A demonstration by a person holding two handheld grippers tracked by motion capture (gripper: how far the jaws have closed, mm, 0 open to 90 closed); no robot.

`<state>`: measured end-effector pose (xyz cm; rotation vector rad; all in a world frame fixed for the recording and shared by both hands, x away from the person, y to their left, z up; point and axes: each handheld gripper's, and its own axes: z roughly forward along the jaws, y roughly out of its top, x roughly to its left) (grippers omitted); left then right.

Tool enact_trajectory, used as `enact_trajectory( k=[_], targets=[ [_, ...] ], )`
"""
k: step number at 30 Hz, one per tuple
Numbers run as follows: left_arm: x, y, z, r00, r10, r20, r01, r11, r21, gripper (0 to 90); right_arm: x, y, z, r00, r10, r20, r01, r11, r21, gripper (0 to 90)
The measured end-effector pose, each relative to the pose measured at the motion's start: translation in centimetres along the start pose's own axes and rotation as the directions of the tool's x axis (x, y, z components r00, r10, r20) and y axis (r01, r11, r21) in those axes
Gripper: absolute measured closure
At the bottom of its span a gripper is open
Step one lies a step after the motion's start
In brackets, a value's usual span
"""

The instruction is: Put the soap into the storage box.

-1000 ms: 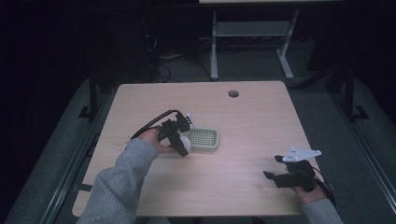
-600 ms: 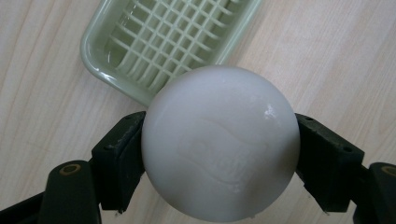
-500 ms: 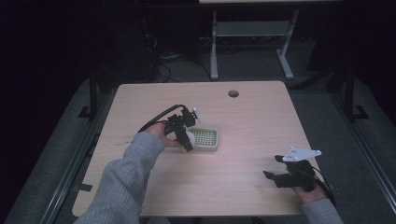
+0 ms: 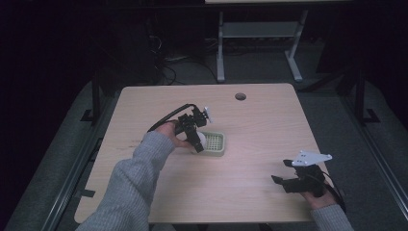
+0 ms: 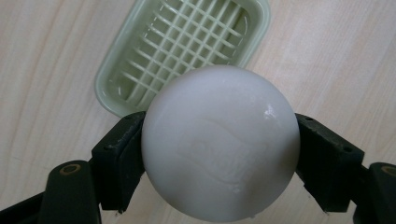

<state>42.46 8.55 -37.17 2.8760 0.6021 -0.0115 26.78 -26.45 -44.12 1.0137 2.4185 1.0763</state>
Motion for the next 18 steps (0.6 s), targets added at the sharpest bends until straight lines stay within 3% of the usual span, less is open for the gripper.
enact_trajectory(
  k=[18],
  targets=[
    [1.0, 1.9, -0.3, 0.9999, -0.011, -0.009, 0.011, 0.9999, 0.005, 23.5, 0.0, 0.0, -0.2, 1.0000, 0.008, 0.004, -0.008, 1.000, -0.008, 24.4]
  ],
)
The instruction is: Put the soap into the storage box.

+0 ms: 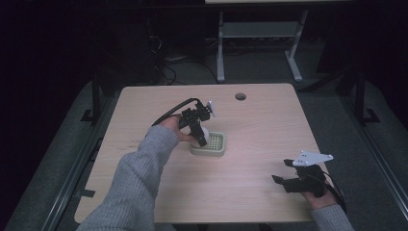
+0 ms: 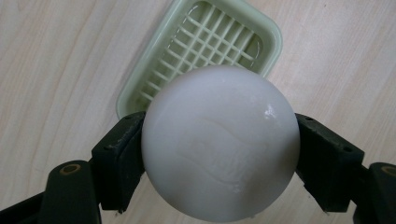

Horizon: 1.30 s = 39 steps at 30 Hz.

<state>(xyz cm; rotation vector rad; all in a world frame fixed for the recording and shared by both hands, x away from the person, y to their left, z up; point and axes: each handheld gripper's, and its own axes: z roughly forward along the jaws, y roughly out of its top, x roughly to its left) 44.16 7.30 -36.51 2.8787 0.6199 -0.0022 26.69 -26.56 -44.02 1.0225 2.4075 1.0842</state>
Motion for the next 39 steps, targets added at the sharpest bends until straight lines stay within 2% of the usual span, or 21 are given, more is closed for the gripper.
enact_trajectory(
  k=[5, 16, 25, 39],
  targets=[
    [0.4, 0.6, 0.4, 0.9999, -0.012, 0.008, 0.012, 0.9998, -0.014, 23.4, -0.1, 0.0, -0.1, 1.0000, 0.002, 0.001, -0.002, 1.000, -0.004, 24.3],
    [1.2, 1.6, 1.9, 0.9992, -0.035, 0.017, 0.035, 0.9994, -0.006, 23.4, -0.1, -0.1, -0.2, 1.0000, 0.002, -0.001, -0.002, 1.000, -0.005, 24.3],
    [1.6, 1.9, 3.0, 0.9984, -0.052, 0.023, 0.052, 0.9986, 0.006, 23.4, -0.3, -0.2, -0.1, 1.0000, 0.000, 0.004, 0.000, 1.000, -0.001, 24.4],
    [1.9, 2.1, 3.6, 0.9974, -0.070, 0.018, 0.069, 0.9974, 0.019, 23.4, -0.2, -0.2, -0.1, 1.0000, 0.000, 0.005, 0.000, 1.000, 0.004, 24.3]
  ],
)
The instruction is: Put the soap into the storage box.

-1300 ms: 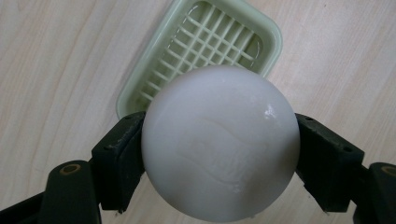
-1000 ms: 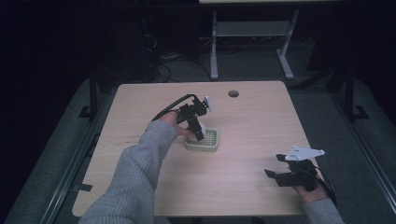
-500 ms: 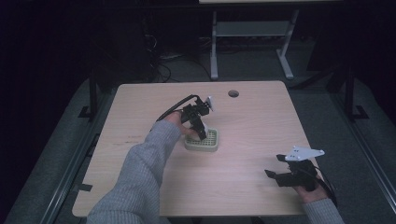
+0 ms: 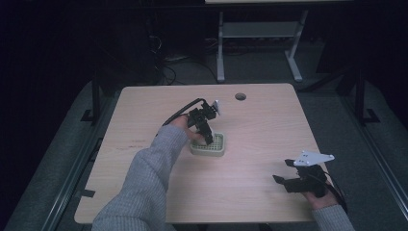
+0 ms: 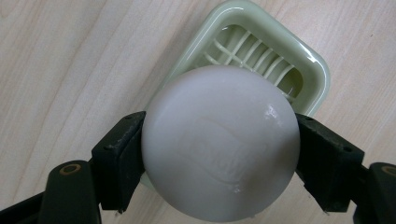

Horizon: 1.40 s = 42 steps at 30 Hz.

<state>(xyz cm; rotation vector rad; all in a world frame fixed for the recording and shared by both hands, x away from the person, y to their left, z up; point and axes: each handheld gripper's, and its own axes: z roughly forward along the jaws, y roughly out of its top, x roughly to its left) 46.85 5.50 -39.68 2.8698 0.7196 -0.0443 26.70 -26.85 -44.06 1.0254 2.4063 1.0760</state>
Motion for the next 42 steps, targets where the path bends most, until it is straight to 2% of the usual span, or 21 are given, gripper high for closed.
enact_trajectory(
  k=[17, 38, 42],
  targets=[
    [-0.2, 0.5, 0.9, 1.0000, 0.001, 0.003, -0.001, 0.9998, 0.022, 23.4, 0.0, 0.0, 0.0, 1.0000, -0.004, -0.005, 0.004, 1.000, -0.003, 24.3],
    [-0.6, 0.7, 1.3, 1.0000, 0.009, 0.003, -0.009, 0.9993, 0.037, 23.4, 0.0, 0.0, 0.0, 1.0000, 0.005, -0.008, -0.005, 1.000, -0.010, 24.3],
    [-0.6, 0.7, 1.4, 0.9999, 0.016, 0.001, -0.016, 0.9983, 0.055, 23.4, 0.0, 0.0, -0.1, 1.0000, 0.006, -0.007, -0.006, 1.000, -0.006, 24.3]
  ],
)
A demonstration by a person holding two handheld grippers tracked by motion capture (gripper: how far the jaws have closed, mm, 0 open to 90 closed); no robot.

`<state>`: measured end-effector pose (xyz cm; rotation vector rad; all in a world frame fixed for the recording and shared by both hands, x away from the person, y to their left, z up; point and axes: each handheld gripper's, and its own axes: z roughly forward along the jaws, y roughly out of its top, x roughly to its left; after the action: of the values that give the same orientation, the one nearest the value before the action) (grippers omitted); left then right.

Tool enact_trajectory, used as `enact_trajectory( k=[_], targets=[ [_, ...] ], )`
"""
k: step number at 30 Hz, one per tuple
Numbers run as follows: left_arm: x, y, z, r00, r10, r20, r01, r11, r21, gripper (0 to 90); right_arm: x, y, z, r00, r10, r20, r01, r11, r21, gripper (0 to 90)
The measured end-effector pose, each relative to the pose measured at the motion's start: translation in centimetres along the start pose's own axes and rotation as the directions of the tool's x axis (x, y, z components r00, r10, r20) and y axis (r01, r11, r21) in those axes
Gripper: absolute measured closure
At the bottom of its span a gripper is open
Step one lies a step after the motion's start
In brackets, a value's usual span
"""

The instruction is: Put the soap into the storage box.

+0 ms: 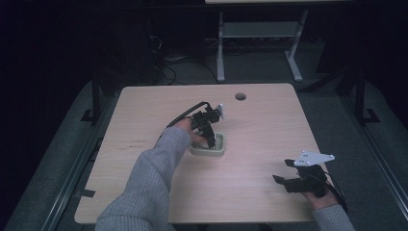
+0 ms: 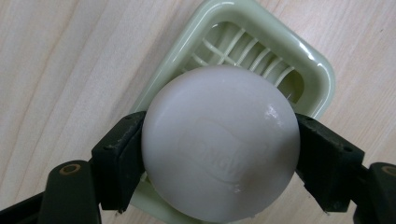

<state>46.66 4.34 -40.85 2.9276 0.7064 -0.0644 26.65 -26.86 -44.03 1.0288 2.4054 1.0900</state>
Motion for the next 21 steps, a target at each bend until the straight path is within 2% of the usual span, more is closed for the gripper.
enact_trajectory(
  k=[10, 21],
  targets=[
    [-0.02, 0.03, 0.35, 1.0000, -0.001, 0.002, 0.001, 0.9999, 0.017, 23.3, -0.03, -0.03, -0.03, 1.0000, -0.002, 0.000, 0.002, 1.000, 0.000, 24.3],
    [0.03, 0.06, 0.43, 0.9999, -0.011, 0.009, 0.011, 0.9999, 0.013, 23.2, -0.10, -0.05, -0.13, 1.0000, -0.002, -0.003, 0.002, 1.000, -0.004, 24.3]
  ],
)
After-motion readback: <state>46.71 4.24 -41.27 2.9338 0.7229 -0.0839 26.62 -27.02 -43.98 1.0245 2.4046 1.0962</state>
